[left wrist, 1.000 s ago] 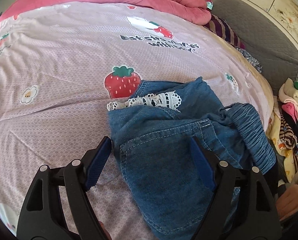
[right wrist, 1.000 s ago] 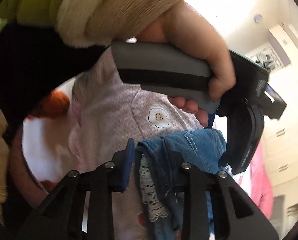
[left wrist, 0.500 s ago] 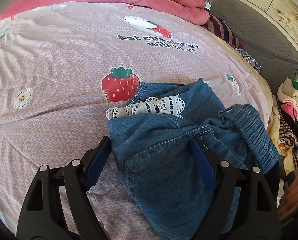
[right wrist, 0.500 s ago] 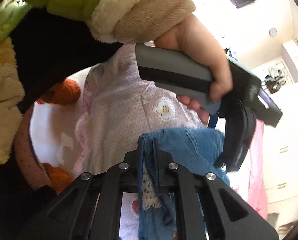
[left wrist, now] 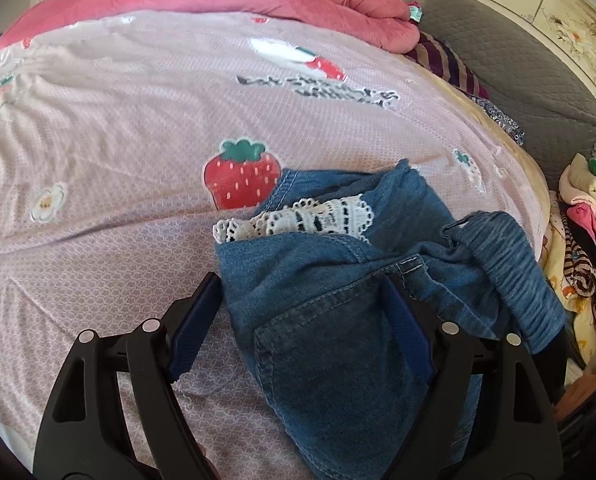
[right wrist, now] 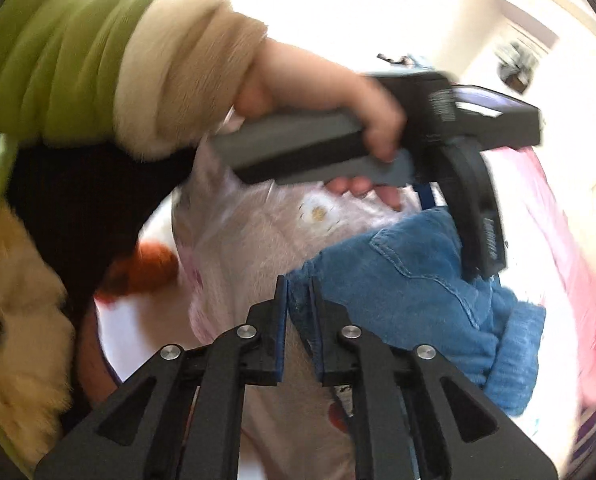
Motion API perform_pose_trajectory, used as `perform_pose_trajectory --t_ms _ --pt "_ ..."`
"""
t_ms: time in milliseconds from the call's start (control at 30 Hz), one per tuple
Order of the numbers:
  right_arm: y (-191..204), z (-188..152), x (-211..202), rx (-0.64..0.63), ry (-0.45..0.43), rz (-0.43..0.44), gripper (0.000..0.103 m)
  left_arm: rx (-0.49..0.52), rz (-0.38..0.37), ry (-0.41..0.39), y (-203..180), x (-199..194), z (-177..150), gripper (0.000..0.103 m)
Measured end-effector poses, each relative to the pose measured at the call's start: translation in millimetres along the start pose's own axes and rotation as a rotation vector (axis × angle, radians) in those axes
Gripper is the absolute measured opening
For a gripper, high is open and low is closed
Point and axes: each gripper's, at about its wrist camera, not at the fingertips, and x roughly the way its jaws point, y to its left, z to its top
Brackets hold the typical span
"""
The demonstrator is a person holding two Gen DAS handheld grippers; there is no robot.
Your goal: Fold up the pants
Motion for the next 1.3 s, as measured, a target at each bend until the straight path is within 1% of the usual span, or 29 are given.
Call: perform_pose_trajectory --t_ms 67,100,133,167,200,233,267,300,333,433,500,533,600,633,667,767,800,833,867,900,967,1000,1033,1100,1133,1167,1200,1267,1300 --pt "-10 5 -21 0.099 -0.076 0.034 0.013 -0.001 0.003 -0.017 -1 -9 1 0.075" --pt "-14 6 -29 0.134 -0.104 0.038 0.018 -0.003 0.001 -0.027 -2 -13 1 0.075" --pt "-19 7 -37 0.166 -0.124 0.043 0.027 -0.004 0.002 -0.040 -3 -19 1 0.075" --pt "-23 6 -46 0.198 -0.142 0.042 0.032 -0.004 0.006 -0.052 -3 -25 2 0.075" --pt "-29 5 -56 0.232 -0.164 0.038 0.042 -0.006 0.011 -0.068 -3 -30 2 0.075" --pt "-32 4 -62 0.257 -0.179 0.039 0.046 -0.014 0.019 -0.085 -3 -38 2 0.075" --pt "-38 3 -70 0.288 -0.197 0.033 0.047 -0.023 0.019 -0.098 -2 -44 2 0.075" --pt "-41 1 -74 0.308 -0.208 0.024 0.050 -0.031 0.022 -0.109 -1 -49 2 0.077" --pt "-47 0 -80 0.337 -0.220 0.008 0.056 -0.039 0.033 -0.120 0 -55 1 0.079" --pt "-61 -6 -90 0.392 -0.238 -0.020 0.062 -0.058 0.064 -0.128 2 -66 -3 0.084" --pt "-75 -10 -98 0.445 -0.246 -0.056 0.071 -0.059 0.071 -0.128 2 -74 -10 0.086" --pt "-83 -12 -99 0.464 -0.247 -0.070 0.072 -0.054 0.078 -0.128 0 -77 -13 0.086" --pt "-103 -12 -101 0.506 -0.232 -0.123 0.073 -0.032 0.088 -0.125 -5 -83 -25 0.087" --pt "-110 -13 -102 0.522 -0.225 -0.136 0.073 -0.020 0.084 -0.117 -9 -83 -31 0.087" --pt "-122 -12 -100 0.537 -0.215 -0.132 0.073 -0.010 0.082 -0.108 -13 -83 -37 0.087" --pt "-154 -1 -77 0.560 -0.162 -0.063 0.073 0.009 0.055 -0.088 -25 -80 -55 0.087" --pt "-159 4 -63 0.559 -0.139 -0.039 0.073 0.016 0.047 -0.083 -30 -79 -59 0.087" --pt "-166 10 -49 0.557 -0.112 -0.009 0.073 0.030 0.025 -0.069 -37 -75 -63 0.087" --pt "-176 20 -30 0.560 -0.075 0.041 0.073 0.039 0.012 -0.060 -41 -73 -66 0.087" --pt "-184 24 -14 0.567 -0.035 0.075 0.072 0.046 0.004 -0.052 -46 -70 -68 0.087" --pt "-195 36 21 0.579 0.063 0.086 0.060 0.056 -0.011 -0.028 -53 -62 -71 0.086" --pt "-199 40 40 0.583 0.119 0.118 0.054 0.061 -0.013 -0.020 -54 -60 -72 0.086" --pt "-200 42 51 0.583 0.151 0.139 0.048 0.066 -0.016 -0.012 -56 -56 -73 0.086" --pt "-199 45 78 0.552 0.225 0.165 0.043 0.058 -0.018 -0.006 -56 -52 -75 0.086" --pt "-198 44 93 0.540 0.278 0.141 0.026 0.057 -0.019 -0.003 -56 -51 -76 0.086" --pt "-200 44 101 0.533 0.314 0.128 0.012 0.057 -0.020 -0.003 -56 -50 -77 0.086" --pt "-200 42 108 0.523 0.341 0.120 0.003 0.057 -0.020 -0.003 -55 -49 -77 0.086" --pt "-203 42 113 0.522 0.338 0.112 0.003 0.051 -0.019 -0.003 -53 -48 -77 0.086" --pt "-207 41 113 0.548 0.330 0.115 0.002 0.046 -0.021 -0.003 -52 -48 -77 0.086"
